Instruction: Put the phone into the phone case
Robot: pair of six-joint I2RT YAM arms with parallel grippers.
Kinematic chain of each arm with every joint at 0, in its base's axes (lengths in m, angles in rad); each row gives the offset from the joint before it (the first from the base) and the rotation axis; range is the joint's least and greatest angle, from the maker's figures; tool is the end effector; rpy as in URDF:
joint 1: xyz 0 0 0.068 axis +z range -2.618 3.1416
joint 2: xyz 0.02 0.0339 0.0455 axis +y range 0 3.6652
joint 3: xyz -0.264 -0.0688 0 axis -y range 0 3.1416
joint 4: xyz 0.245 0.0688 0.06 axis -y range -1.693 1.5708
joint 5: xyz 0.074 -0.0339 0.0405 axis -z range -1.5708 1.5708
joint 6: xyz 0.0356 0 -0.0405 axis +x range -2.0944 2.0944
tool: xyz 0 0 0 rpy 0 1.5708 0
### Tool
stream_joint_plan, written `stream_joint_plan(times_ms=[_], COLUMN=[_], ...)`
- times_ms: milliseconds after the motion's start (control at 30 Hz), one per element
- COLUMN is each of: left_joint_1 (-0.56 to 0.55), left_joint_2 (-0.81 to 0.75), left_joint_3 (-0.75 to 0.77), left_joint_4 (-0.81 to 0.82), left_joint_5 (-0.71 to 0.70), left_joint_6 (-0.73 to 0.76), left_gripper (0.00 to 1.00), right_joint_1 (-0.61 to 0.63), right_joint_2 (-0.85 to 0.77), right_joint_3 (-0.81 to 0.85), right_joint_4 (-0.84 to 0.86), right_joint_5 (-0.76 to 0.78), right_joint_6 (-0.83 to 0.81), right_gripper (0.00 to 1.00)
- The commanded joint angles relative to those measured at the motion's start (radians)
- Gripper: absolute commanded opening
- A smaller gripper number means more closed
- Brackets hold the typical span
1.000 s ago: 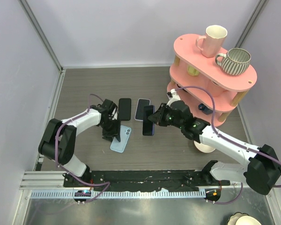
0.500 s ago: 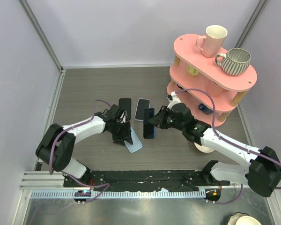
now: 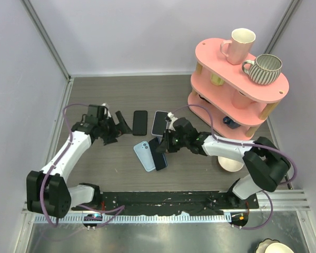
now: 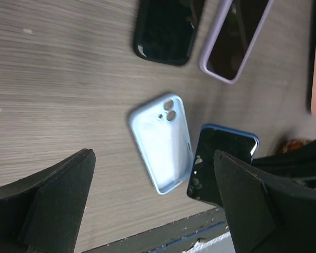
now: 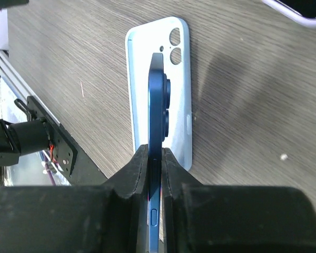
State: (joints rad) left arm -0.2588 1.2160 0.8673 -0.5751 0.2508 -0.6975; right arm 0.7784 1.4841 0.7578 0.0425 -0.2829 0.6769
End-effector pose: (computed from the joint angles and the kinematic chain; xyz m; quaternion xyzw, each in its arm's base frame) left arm 0.2340 -0.0711 0.2472 -0.1659 0.9268 -0.2504 0.2255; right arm 0.2095 0.2205 0.1903 -0.1058 0.8900 0.3776 0.2325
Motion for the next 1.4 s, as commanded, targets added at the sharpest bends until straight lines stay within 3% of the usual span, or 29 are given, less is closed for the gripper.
stream_joint_plan(times_ms=[0,167,500,900,1167,1367], left_joint_1=[0.149,0.220,0.220,0.220,0.220,0.220], left_joint_2=[0.005,0.011,0.037,0.057,0.060,0.021], left_joint_3=[0.021,-0.004,-0.070,-0.106,-0.220,-0.269], left_joint_4=[-0.037,-0.006,0.072,0.118,0.288,0.349], left_joint_5=[0.120,0.131,0.177,0.281,0.427,0.410], left_joint_6=[0.050,0.056,0.078,0.092,-0.040,-0.089], left_gripper=[1.00,1.00,1.00,1.00,1.00,1.00], right_joint_1=[0.001,0.001,0.007,0.019,0.019,0.019], right_joint_2=[0.068,0.186,0.327,0.407,0.441,0.462], right_joint_3=[0.155,0.277,0.380,0.353,0.347,0.325], right_joint_4=[0.053,0.004,-0.101,-0.079,0.006,0.023], right_joint_5=[-0.130,-0.217,-0.265,-0.276,-0.280,-0.259], right_joint_6=[-0.080,-0.094,-0.160,-0.155,-0.089,-0.063], right_gripper=[0.01,0.01,0.01,0.01,0.07,0.10])
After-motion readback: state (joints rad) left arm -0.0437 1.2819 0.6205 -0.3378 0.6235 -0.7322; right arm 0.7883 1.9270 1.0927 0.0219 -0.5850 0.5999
